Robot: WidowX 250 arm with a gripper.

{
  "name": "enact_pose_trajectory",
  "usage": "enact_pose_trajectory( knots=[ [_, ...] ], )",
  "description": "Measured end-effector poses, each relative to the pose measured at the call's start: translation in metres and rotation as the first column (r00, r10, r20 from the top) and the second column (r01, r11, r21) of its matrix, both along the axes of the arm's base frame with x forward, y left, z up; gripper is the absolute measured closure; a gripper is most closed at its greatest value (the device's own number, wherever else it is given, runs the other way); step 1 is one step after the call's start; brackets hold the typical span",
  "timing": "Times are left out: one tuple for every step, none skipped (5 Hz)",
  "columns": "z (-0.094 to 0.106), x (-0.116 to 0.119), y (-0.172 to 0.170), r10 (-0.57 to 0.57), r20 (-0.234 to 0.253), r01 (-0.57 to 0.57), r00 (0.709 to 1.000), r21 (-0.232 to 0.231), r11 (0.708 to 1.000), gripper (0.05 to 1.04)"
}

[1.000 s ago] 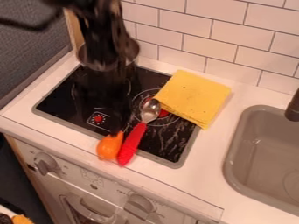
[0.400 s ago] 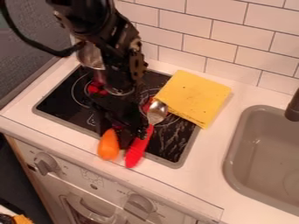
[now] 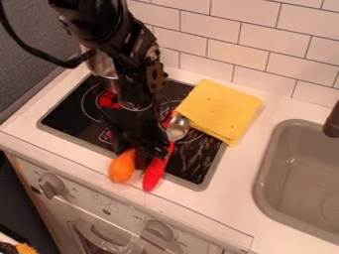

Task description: Put the orange object on top of the yellow cloth

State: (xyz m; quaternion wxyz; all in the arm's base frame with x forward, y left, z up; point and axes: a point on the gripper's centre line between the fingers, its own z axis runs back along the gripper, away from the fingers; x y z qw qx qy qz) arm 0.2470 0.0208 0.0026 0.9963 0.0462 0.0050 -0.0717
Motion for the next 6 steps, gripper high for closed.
enact_pose_trajectory(
  knots=[
    [0.001, -0.002, 0.006, 0.016, -0.005, -0.016, 1.000, -0.001, 1.000, 0.690],
    [0.002, -0.004, 0.011, 0.028, -0.013, -0.028, 1.000, -0.007, 1.000, 0.691],
    [0.010, 0.000, 0.017, 0.039, -0.028, -0.039, 0.999, -0.019, 0.999, 0.691],
    [0.020, 0.001, 0.022, 0.051, -0.015, -0.051, 0.999, -0.044, 0.998, 0.706],
    [0.035, -0.001, 0.020, 0.042, 0.001, -0.042, 0.999, -0.064, 0.997, 0.893],
    [0.051, 0.016, 0.014, 0.039, 0.038, -0.035, 0.999, -0.097, 0.995, 1.019]
  ],
)
